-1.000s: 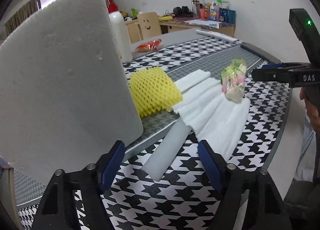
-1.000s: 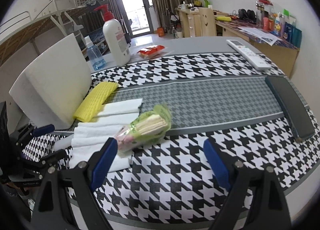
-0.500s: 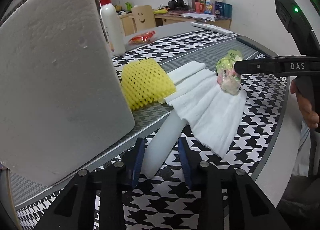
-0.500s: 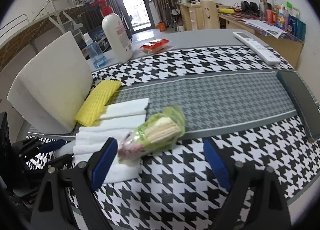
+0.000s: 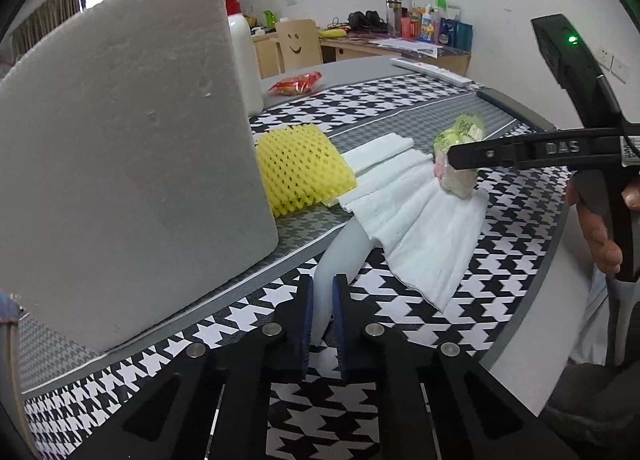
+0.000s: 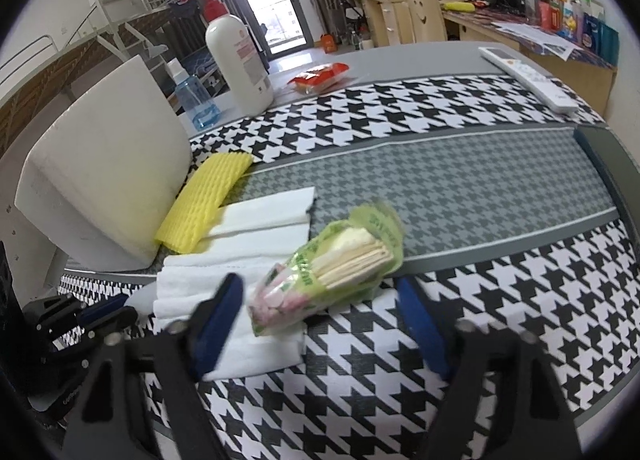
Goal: Organize soft objects
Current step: 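Grasp the white foam tube with the left tool while the right tool grasps the green-wrapped snack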
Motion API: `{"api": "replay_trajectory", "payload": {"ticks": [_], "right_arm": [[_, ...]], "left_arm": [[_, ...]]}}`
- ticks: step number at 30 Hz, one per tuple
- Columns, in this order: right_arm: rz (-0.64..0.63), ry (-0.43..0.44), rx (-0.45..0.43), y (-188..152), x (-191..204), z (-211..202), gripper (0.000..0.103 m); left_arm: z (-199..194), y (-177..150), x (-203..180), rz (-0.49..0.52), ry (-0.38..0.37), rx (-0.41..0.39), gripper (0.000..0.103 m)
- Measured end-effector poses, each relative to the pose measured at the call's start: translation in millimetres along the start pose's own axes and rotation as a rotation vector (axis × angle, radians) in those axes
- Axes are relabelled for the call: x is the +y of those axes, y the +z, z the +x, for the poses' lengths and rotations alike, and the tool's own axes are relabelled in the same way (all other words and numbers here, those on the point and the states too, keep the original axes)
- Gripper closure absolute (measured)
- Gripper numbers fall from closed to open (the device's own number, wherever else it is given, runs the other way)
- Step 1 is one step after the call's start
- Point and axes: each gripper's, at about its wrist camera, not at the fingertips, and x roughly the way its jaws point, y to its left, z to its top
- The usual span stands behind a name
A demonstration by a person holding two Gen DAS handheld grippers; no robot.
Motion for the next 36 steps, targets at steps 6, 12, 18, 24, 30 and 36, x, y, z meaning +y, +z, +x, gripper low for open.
{"api": "replay_trajectory", "payload": {"ticks": [6, 12, 18, 24, 30, 36], "right_arm": [[0.018, 0.006, 0.004, -0.5, -1.8, -3.0, 0.059], [0.030, 0.011, -0.004, -1.6, -4.7, -11.9, 0.079], [0.025, 0.008, -0.044, -0.1, -4.3, -28.4, 0.081], [0.018, 0.005, -0.075, -1.9, -2.1, -43.0, 0.081], [0.004, 0.008, -0.106, -2.4, 1.4, -57.3, 0.081], [-0.022, 0.013, -0.133, -2.4, 8.7, -69.4, 0.082]], "left_arm": [[-5.3, -2.2, -6.5, 0.004, -0.012, -0.007, 0.096], [-8.9, -5.8, -9.3, -0.003, -0.024, -0.005, 0.097], [-19.2, -7.9, -13.4, -0.002, -0.034, -0.028, 0.098], [-31.3, -7.4, -14.1, -0.001, -0.021, -0.058, 0.098], [-49.8, -4.4, -11.0, -0.012, 0.000, -0.104, 0.098], [-68.1, -0.7, -6.8, -0.027, 0.027, -0.151, 0.103]]}}
